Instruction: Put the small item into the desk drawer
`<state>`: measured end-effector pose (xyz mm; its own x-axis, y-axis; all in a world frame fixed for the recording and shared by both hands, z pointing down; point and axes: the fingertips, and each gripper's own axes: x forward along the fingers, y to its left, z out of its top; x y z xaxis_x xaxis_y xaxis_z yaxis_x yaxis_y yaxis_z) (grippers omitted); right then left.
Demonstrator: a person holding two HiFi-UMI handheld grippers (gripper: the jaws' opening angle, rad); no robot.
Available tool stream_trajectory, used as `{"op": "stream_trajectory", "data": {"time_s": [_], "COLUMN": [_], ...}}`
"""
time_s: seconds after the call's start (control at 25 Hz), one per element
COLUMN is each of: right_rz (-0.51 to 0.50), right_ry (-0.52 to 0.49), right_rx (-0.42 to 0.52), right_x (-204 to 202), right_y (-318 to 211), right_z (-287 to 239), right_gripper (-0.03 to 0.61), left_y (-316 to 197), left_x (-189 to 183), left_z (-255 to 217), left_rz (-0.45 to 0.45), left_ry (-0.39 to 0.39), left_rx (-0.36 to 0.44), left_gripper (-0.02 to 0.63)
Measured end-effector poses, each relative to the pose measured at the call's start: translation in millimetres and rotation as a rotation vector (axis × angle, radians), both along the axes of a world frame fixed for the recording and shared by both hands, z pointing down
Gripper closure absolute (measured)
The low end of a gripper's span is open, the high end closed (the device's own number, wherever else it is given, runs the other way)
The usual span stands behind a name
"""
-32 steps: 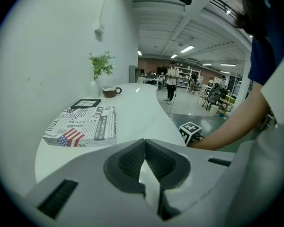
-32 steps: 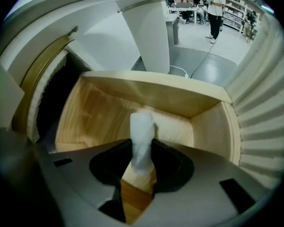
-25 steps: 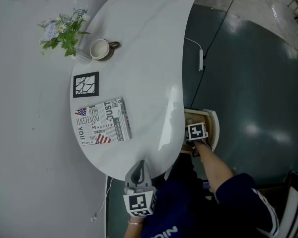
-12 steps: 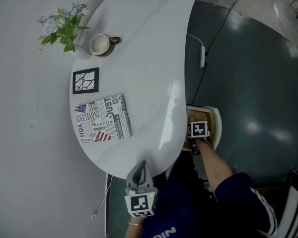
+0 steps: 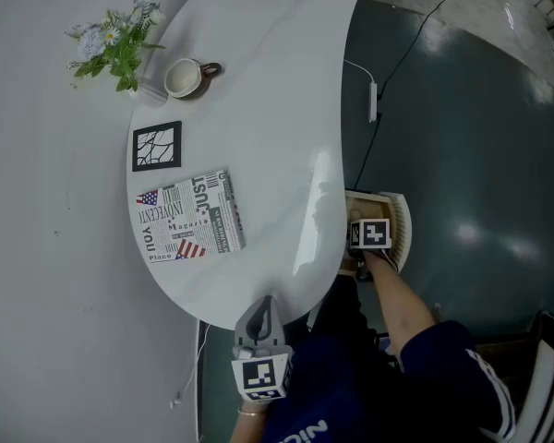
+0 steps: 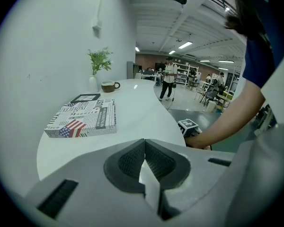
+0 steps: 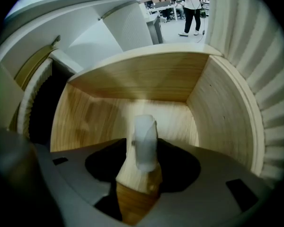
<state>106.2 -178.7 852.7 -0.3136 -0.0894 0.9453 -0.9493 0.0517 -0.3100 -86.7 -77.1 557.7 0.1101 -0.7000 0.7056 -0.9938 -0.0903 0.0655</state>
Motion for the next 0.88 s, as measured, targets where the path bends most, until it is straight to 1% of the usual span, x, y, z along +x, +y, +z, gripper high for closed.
{"op": "stream_trajectory", "data": {"time_s": [0.16,0.32,0.52,0.64,0.76,0.88], "right_rz": [0.042,0.085,0.117,0.107,0.077,0.027], "right_ry": [-0.017,-0.031,-0.024,-0.014,0.024,0.068], "right_rx": [0.037,0.095,0.182,0.234,0.296,0.367], "right_x": [3,7,10,10,11,12], "right_y": [-6,-12,-15,-15,-16,-18], "right_z": [-14,-36,-71,-93,-113,-135], "right_gripper": [0.348,0.328,0.328,0.328,0.328,0.328], "left_y": [0,-4,-10,-12,-17,-21], "left_x": [-1,-1,-1,0,3,5], "left_z": [-1,-2,-5,-8,-15,-20], "left_rz": [0.021,0.034,0.053,0.078,0.136,0.158], "left_ry": [0.007,0.031,0.077,0.090,0.066,0.092], "left_rx": [0.020,0.045,0.076,0.094,0.128,0.157], "left_gripper": [0.609,0.609,0.609,0.609,0.609,0.609]}}
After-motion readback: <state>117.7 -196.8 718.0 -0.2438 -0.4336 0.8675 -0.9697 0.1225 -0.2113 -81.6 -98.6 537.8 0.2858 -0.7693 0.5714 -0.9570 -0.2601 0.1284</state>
